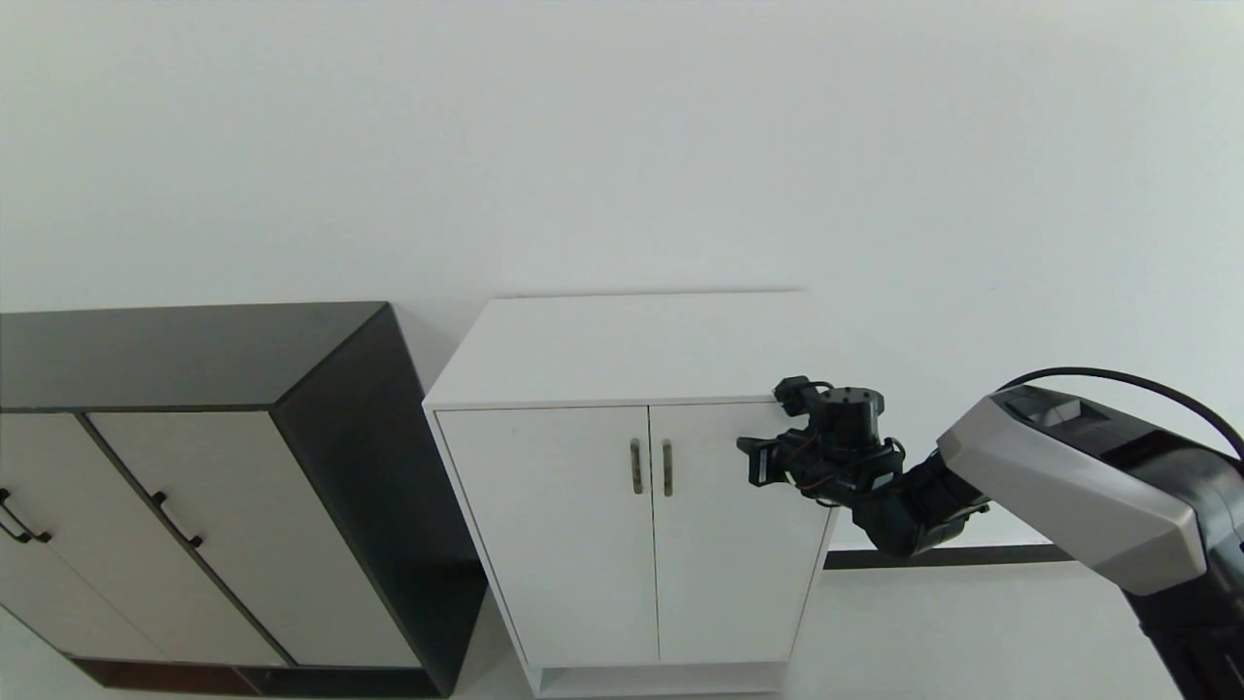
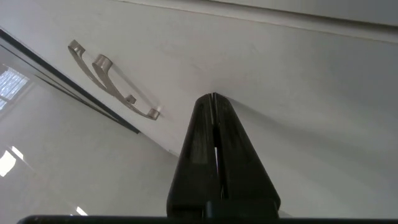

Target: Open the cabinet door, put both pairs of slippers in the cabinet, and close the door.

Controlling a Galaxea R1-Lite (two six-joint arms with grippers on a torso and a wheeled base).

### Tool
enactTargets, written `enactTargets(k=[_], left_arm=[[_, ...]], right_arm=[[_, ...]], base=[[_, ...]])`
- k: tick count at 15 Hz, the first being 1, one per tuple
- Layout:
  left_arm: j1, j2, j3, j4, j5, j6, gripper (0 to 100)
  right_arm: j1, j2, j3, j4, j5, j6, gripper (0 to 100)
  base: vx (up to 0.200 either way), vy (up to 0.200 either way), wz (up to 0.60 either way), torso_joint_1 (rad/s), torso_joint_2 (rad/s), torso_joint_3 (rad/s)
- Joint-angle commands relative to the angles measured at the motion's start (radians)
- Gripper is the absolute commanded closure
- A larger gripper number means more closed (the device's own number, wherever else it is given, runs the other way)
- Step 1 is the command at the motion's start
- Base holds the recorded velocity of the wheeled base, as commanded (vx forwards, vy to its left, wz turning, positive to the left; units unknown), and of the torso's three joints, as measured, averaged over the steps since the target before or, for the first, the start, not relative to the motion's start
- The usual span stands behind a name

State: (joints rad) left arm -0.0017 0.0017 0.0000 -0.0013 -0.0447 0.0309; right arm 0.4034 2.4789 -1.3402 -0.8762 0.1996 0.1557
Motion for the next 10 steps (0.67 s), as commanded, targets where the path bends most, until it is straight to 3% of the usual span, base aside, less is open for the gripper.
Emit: enactTargets(k=[1,10], left_arm=[[0.0,0.0,0.0,0.0,0.0,0.0,100],[0.0,0.0,0.0,0.0,0.0,0.0,100]], right_arm=[[-0.005,0.003,-0.011,0.005,0.0,-0.001,100],[0.008,-0.049,0.047,-0.003,0.0,-0.002,100]], base=[[0.0,0.0,0.0,0.0,0.0,0.0],[0.0,0.0,0.0,0.0,0.0,0.0]])
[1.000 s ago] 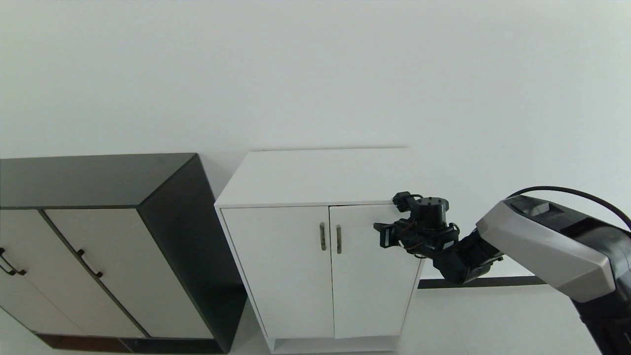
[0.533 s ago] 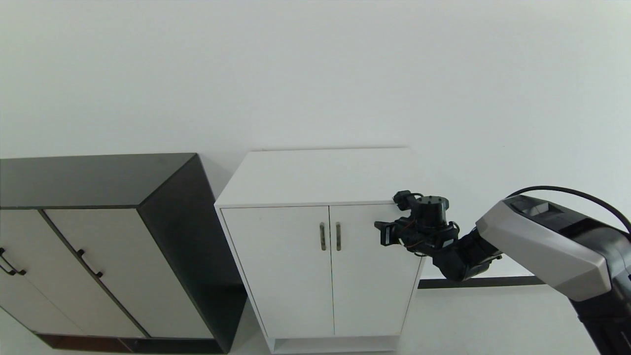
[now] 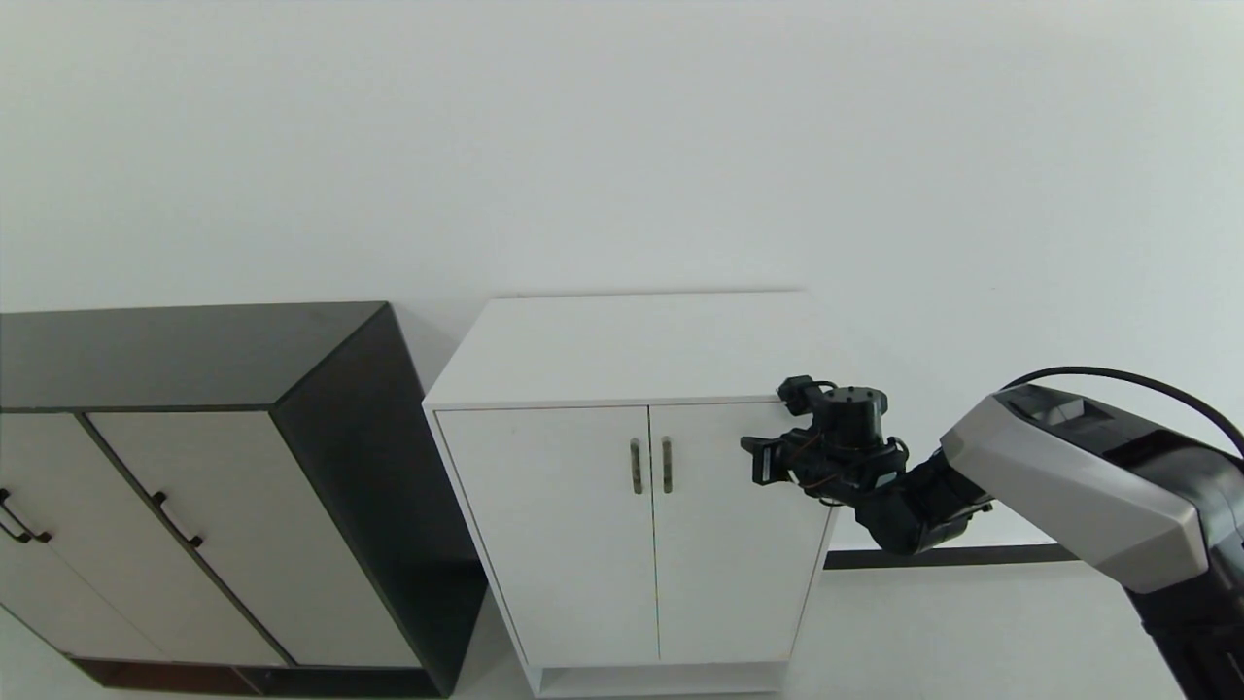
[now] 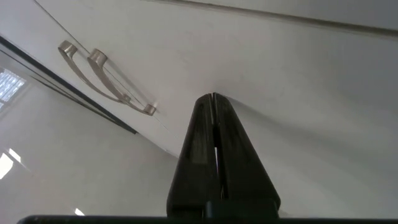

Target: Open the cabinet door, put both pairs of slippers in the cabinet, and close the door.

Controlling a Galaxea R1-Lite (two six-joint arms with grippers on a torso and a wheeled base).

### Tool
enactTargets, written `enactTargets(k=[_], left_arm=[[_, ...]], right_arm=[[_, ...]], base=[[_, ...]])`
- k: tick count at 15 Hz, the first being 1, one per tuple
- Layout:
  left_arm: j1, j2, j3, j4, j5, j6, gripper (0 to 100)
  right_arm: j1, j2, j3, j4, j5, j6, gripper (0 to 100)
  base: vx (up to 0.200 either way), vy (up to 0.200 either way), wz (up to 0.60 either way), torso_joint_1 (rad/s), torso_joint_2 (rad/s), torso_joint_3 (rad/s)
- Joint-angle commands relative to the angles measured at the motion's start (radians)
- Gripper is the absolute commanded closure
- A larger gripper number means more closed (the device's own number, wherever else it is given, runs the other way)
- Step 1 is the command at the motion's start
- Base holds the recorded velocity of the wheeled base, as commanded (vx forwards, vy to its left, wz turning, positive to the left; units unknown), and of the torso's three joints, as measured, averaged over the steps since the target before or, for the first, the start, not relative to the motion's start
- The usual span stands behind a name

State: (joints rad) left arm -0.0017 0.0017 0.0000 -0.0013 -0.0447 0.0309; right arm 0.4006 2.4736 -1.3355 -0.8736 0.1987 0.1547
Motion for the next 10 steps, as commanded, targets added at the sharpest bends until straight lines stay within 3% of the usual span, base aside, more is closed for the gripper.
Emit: enactTargets(k=[1,6,7,10], left_arm=[[0.0,0.0,0.0,0.0,0.0,0.0,100],[0.0,0.0,0.0,0.0,0.0,-0.009,100],[0.0,0.0,0.0,0.0,0.0,-0.009,100],[0.0,0.0,0.0,0.0,0.0,-0.011,100]], right_arm=[[0.02,-0.071,0.076,-0.013,0.001,-0.003,100],[0.058,-0.337,0.368,-0.105,-0.001,-0.01,100],[0.046,-0.443,0.489,-0.105,-0.018,-0.01,100],[-0.036,-0.611,0.719,-0.107,-0.213,-0.052,100]], base=[[0.0,0.0,0.0,0.0,0.0,0.0],[0.0,0.0,0.0,0.0,0.0,0.0],[0.0,0.0,0.0,0.0,0.0,0.0],[0.0,0.0,0.0,0.0,0.0,0.0]])
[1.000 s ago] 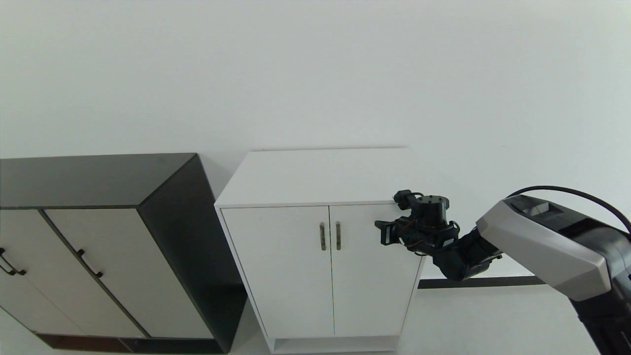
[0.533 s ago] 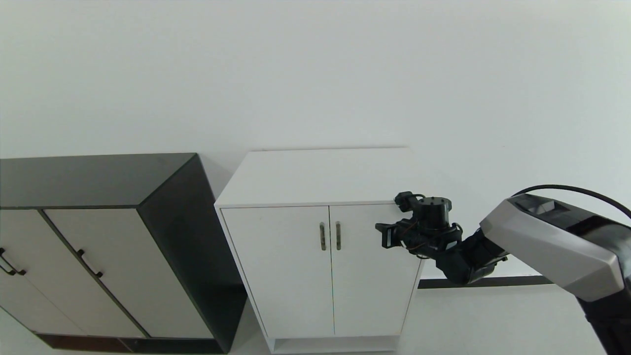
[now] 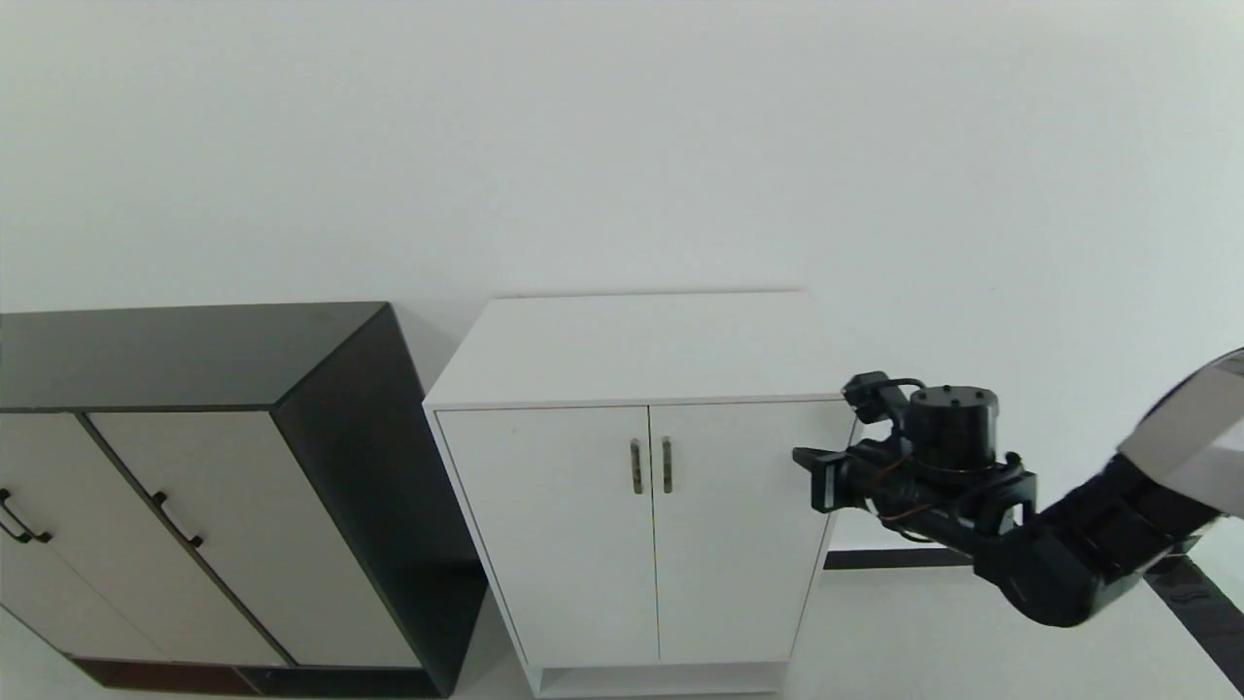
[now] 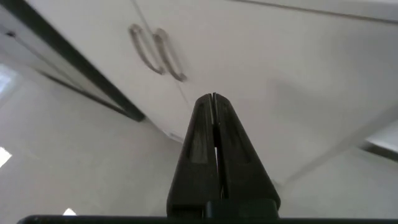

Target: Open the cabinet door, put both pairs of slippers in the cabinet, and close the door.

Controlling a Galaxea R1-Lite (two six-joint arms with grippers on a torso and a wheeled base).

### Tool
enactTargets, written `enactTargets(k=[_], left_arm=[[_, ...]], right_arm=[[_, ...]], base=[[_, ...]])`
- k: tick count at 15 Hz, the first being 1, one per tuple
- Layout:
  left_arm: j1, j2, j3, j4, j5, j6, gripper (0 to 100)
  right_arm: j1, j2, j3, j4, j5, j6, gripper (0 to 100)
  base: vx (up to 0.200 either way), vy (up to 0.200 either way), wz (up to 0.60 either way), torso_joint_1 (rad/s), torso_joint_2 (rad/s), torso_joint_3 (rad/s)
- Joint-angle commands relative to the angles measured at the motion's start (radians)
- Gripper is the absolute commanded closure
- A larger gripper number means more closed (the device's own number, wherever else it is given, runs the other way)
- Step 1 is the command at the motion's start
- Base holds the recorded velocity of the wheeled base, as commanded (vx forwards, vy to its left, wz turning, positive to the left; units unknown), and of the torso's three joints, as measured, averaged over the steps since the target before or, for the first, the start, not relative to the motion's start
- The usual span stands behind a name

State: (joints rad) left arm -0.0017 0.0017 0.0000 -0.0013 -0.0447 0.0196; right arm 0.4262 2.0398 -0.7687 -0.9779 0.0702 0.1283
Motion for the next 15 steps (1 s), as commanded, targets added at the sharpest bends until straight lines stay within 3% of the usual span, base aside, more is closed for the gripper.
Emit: enactTargets(k=[1,4,7,10,15], left_arm=[[0.0,0.0,0.0,0.0,0.0,0.0,100],[0.0,0.0,0.0,0.0,0.002,-0.001,100],[0.0,0.0,0.0,0.0,0.002,-0.004,100],[0.0,0.0,0.0,0.0,0.005,-0.007,100],[0.0,0.0,0.0,0.0,0.005,-0.01,100]], right_arm=[[-0.101,-0.236,0.226,-0.001,-0.136,-0.042,100],[-0.219,-0.412,0.399,0.015,-0.204,-0.072,100],[-0.342,-0.719,0.579,0.153,-0.204,-0.156,100],[-0.388,-1.029,0.675,0.415,-0.198,-0.153,100],[-0.385,-1.573,0.743,0.875,-0.181,-0.148,100]], base=[[0.0,0.0,0.0,0.0,0.0,0.0],[0.0,0.0,0.0,0.0,0.0,0.0],[0.0,0.0,0.0,0.0,0.0,0.0],[0.0,0.0,0.0,0.0,0.0,0.0],[0.0,0.0,0.0,0.0,0.0,0.0]])
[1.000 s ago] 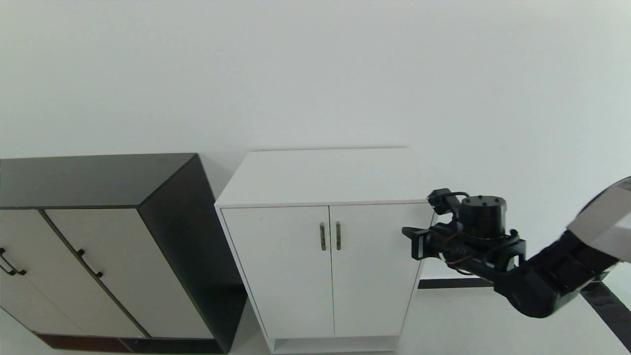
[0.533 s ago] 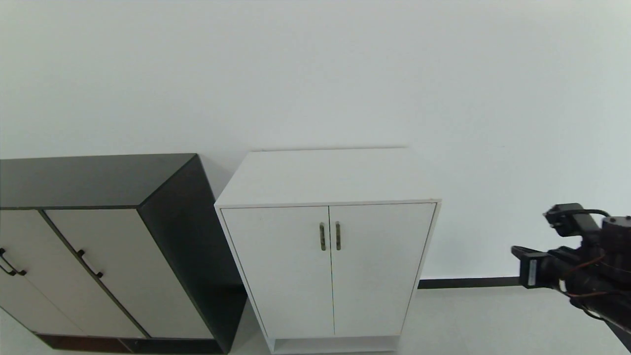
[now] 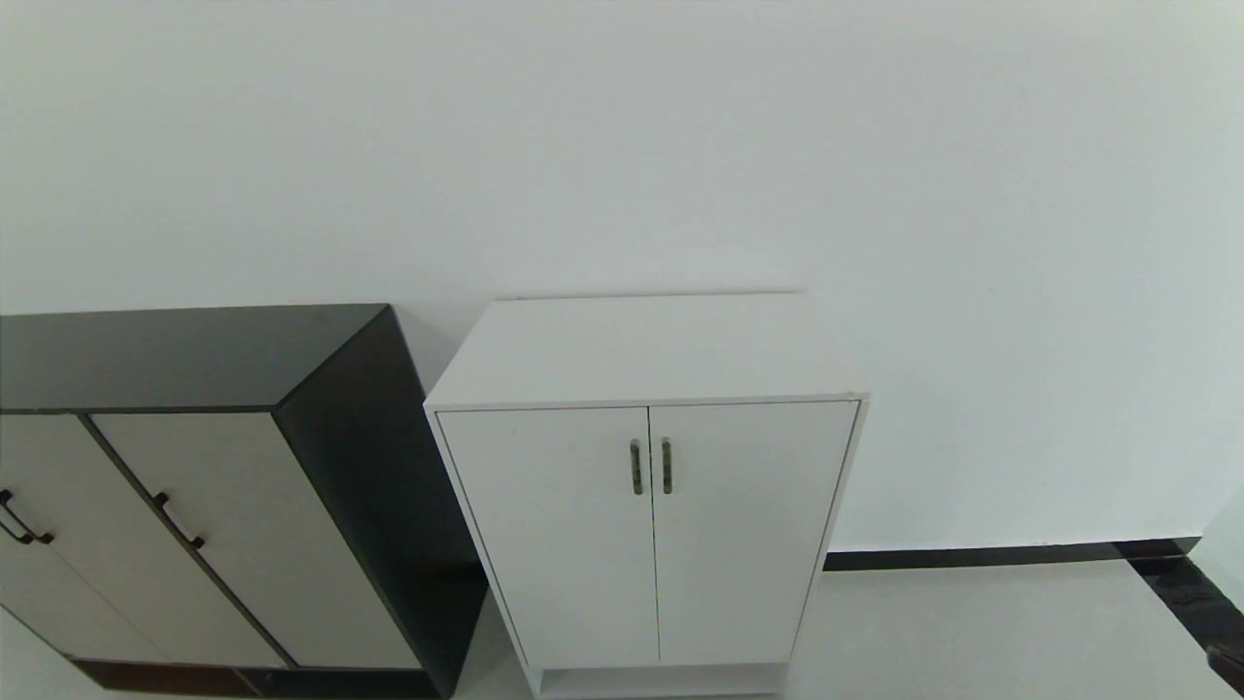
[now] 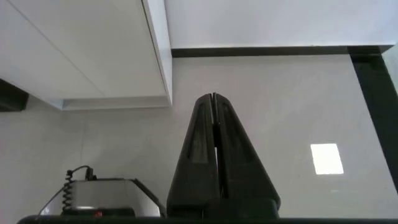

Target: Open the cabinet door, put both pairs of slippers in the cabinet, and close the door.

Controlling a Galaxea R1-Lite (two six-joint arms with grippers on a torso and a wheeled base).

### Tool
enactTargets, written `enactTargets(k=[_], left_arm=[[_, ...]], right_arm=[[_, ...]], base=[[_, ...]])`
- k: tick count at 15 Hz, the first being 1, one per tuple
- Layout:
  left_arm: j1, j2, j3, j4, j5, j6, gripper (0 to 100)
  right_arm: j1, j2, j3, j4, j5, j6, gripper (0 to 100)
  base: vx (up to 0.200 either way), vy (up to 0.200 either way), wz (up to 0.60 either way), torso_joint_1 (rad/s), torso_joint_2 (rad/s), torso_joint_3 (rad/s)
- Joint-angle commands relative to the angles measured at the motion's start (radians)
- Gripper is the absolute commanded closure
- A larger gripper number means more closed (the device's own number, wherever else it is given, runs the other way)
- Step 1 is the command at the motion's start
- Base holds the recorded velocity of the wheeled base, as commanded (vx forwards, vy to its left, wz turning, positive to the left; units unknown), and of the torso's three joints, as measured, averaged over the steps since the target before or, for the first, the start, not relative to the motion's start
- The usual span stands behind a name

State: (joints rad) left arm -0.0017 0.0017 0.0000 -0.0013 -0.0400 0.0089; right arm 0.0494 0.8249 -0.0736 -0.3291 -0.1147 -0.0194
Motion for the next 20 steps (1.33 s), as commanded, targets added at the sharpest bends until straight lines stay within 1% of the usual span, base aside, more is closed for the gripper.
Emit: enactTargets(k=[1,2,4,6,9,12,14,17,19,20], left_arm=[[0.0,0.0,0.0,0.0,0.0,0.0,100],[0.0,0.0,0.0,0.0,0.0,0.0,100],[0.0,0.0,0.0,0.0,0.0,0.0,100],[0.0,0.0,0.0,0.0,0.0,0.0,100],[0.0,0.0,0.0,0.0,0.0,0.0,100],[0.0,0.0,0.0,0.0,0.0,0.002,100],[0.0,0.0,0.0,0.0,0.0,0.0,100],[0.0,0.0,0.0,0.0,0.0,0.002,100],[0.0,0.0,0.0,0.0,0.0,0.0,100],[0.0,0.0,0.0,0.0,0.0,0.0,100]], right_arm=[[-0.003,-0.437,0.041,0.311,0.006,-0.001,100],[0.001,-0.495,0.041,0.357,0.007,-0.001,100],[0.004,-0.532,0.041,0.358,0.009,-0.001,100],[0.04,-0.584,0.041,0.358,0.032,0.001,100],[0.052,-0.655,0.041,0.358,0.026,0.001,100],[0.115,-0.727,0.041,0.357,0.029,0.013,100],[0.121,-0.719,0.043,0.358,0.03,0.049,100],[0.141,-0.708,0.041,0.358,0.027,0.041,100],[0.305,-0.734,0.043,0.358,0.029,0.041,100],[0.326,-0.725,0.043,0.358,0.026,0.041,100]], base=[[0.0,0.0,0.0,0.0,0.0,0.0],[0.0,0.0,0.0,0.0,0.0,0.0],[0.0,0.0,0.0,0.0,0.0,0.0],[0.0,0.0,0.0,0.0,0.0,0.0],[0.0,0.0,0.0,0.0,0.0,0.0],[0.0,0.0,0.0,0.0,0.0,0.0],[0.0,0.0,0.0,0.0,0.0,0.0],[0.0,0.0,0.0,0.0,0.0,0.0],[0.0,0.0,0.0,0.0,0.0,0.0],[0.0,0.0,0.0,0.0,0.0,0.0]])
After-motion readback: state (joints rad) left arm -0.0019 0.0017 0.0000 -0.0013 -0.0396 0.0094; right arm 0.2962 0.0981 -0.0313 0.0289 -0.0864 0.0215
